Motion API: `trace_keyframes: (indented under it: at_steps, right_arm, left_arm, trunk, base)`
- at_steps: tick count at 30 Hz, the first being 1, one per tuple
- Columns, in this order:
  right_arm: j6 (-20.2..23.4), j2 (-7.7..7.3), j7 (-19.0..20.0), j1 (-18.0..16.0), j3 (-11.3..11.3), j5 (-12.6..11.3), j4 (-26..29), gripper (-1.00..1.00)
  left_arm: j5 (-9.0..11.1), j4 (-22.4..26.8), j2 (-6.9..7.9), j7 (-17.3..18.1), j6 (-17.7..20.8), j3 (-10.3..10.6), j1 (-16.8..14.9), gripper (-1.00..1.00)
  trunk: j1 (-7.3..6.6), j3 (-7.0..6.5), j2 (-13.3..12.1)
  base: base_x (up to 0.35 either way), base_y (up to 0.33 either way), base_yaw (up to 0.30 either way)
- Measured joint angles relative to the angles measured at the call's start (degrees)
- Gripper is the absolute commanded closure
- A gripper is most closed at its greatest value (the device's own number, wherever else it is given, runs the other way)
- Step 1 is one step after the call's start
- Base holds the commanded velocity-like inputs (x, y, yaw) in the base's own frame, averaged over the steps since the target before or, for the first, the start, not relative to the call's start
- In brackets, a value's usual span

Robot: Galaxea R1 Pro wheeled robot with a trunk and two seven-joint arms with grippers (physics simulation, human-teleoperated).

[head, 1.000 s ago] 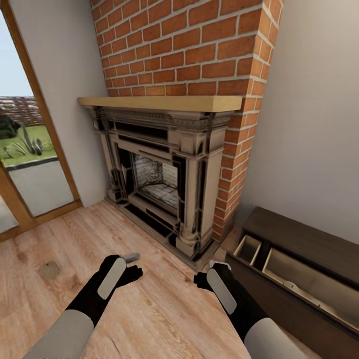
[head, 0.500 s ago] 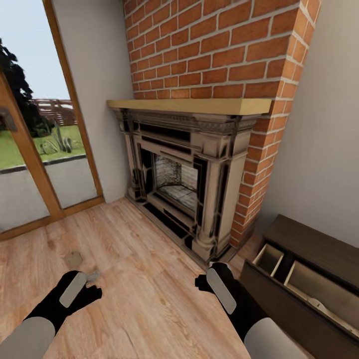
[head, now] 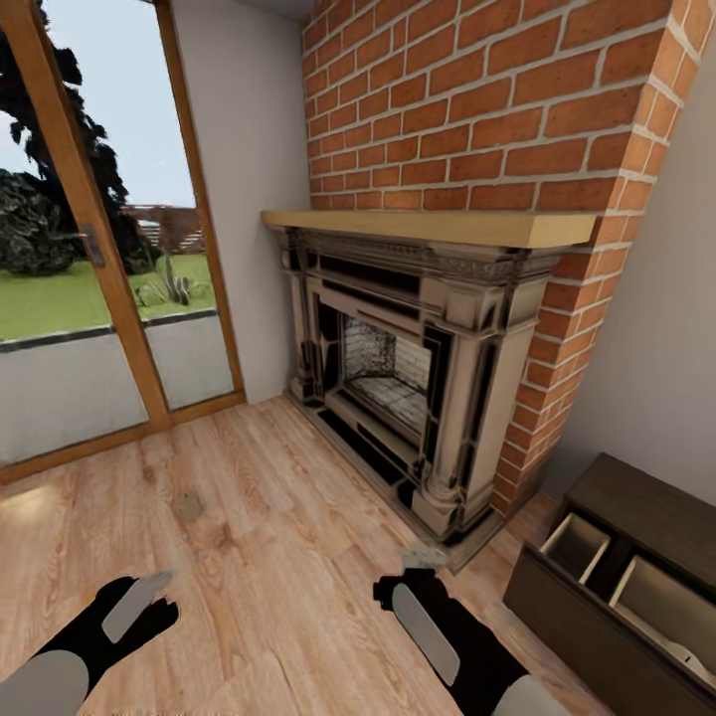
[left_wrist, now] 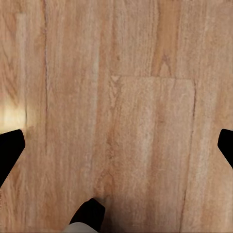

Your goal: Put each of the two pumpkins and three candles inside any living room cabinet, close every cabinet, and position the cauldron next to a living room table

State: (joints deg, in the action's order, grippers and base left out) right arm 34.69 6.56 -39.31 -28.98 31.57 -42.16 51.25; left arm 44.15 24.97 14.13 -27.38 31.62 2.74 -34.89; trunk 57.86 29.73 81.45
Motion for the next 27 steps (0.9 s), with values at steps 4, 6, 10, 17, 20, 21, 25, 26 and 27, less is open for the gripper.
trace_keyframes:
  at_steps: [4,6,10,17,20,21,25,26,27]
  right_arm:
    - [-1.8,0.18,0.2,0.7,3.9,-0.1,-2.1,-1.0]
    - [-3.7,0.21,1.5,0.8,5.4,-0.1,-3.3,-1.0]
    - [-7.3,0.23,5.7,0.8,7.4,-0.1,-7.6,-1.0]
    - [-8.3,0.24,7.8,0.8,8.3,-0.1,-10.2,-1.0]
    - [-9.6,0.24,7.9,0.9,8.4,-0.1,-10.8,-1.0]
    - [-10.4,0.24,7.9,1.0,8.4,-0.1,-11.3,-1.0]
    - [-13.1,0.32,7.9,1.1,9.7,0.0,-13.6,-1.0]
    - [-13.4,0.32,7.9,1.1,10.0,0.0,-13.7,-1.0]
    - [-13.6,0.32,7.9,1.1,10.2,-0.1,-13.8,-1.0]
  left_arm:
    - [-1.7,-2.2,0.1,2.4,-2.1,0.0,0.0,-1.0]
    - [-2.0,-4.6,-0.02,3.7,-3.8,0.0,0.0,-1.0]
    - [-2.1,-8.1,-0.37,5.3,-9.1,0.3,0.0,-1.0]
    - [-4.5,-10.4,-0.28,9.0,-10.9,2.2,-0.1,-1.0]
    - [-5.6,-10.5,-0.1,12.5,-10.9,2.3,-0.1,-1.0]
    - [-6.1,-10.5,-0.07,13.4,-10.9,2.4,-0.1,-1.0]
    - [-8.5,-10.6,-0.17,15.2,-10.9,2.4,-0.1,-1.0]
    - [-8.7,-10.6,-0.18,15.3,-11.0,2.4,-0.1,-1.0]
    - [-9.0,-10.6,-0.16,15.4,-11.0,2.4,-0.1,-1.0]
  trunk:
    - [-0.67,-0.79,-1.2]
    - [-0.67,-0.91,-1.2]
    - [-0.66,-1.02,-1.2]
    - [-0.67,-1.05,-1.2]
    - [-0.69,-1.05,-1.2]
    - [-0.69,-1.05,-1.2]
    - [-0.7,-1.05,-1.2]
    - [-0.7,-1.05,-1.2]
    - [-0.69,-1.05,-1.2]
  base:
    - [0.0,0.0,0.235]
    - [0.0,0.0,0.254]
    - [0.0,0.0,0.275]
    - [0.023,0.0,0.287]
    - [0.231,0.0,0.289]
    - [0.294,0.005,0.289]
    - [0.3,0.05,0.289]
    - [0.279,0.058,0.281]
    - [0.274,0.037,0.24]
